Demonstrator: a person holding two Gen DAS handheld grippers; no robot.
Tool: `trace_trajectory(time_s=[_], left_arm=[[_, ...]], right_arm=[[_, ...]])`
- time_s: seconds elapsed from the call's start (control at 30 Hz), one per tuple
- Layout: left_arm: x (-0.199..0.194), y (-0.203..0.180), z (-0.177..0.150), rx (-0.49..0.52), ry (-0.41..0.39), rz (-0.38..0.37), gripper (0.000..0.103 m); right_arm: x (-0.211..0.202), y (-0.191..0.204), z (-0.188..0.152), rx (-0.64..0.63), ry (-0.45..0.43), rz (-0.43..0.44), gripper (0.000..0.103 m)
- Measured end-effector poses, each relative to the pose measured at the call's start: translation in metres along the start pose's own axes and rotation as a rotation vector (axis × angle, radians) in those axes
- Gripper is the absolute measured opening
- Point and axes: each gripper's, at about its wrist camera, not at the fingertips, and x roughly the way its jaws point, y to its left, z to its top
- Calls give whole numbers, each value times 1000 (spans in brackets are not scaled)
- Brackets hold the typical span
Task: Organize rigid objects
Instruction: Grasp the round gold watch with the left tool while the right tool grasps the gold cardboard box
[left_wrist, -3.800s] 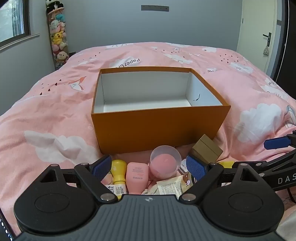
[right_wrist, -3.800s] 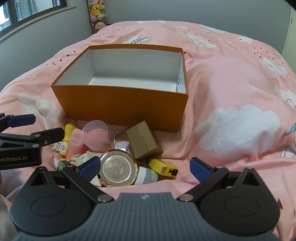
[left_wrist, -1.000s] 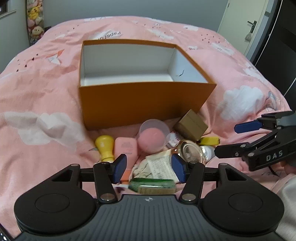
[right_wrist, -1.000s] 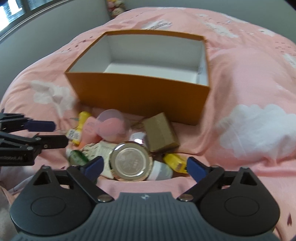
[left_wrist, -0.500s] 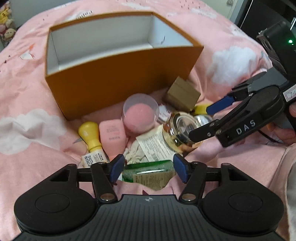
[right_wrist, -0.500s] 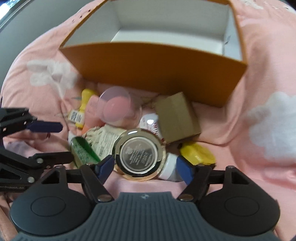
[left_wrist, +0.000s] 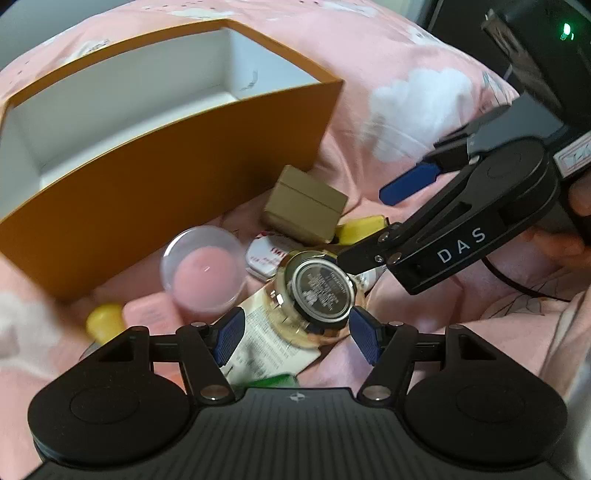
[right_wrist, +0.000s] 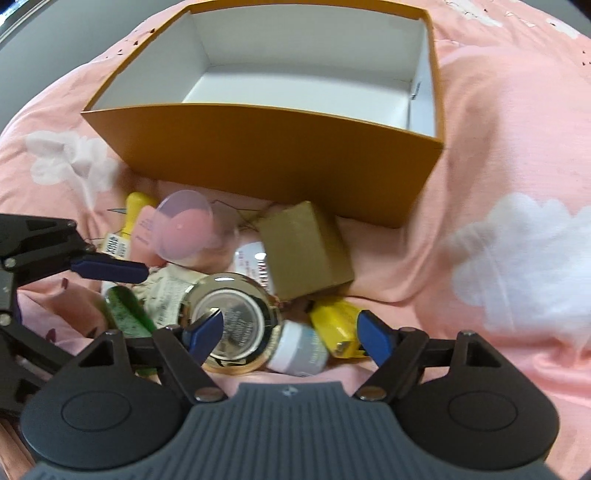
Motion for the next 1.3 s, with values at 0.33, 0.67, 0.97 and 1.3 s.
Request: trace_trajectory(time_s=[0.33,0.67,0.97,1.3], left_arm=[[33,-36,8,228,60,93,90],[61,-64,8,396,95,206,95],[56,-47,12,274,66,198,89],[-14,-9,4,-16,-94,191,89]], right_arm=[[-7,-29,-7,67,-9,-1,75],[0,-42,-12,114,-6,59,82],[8,-22,5,-32,-33,60,81],[15,-15,30,-70,-61,38,75]])
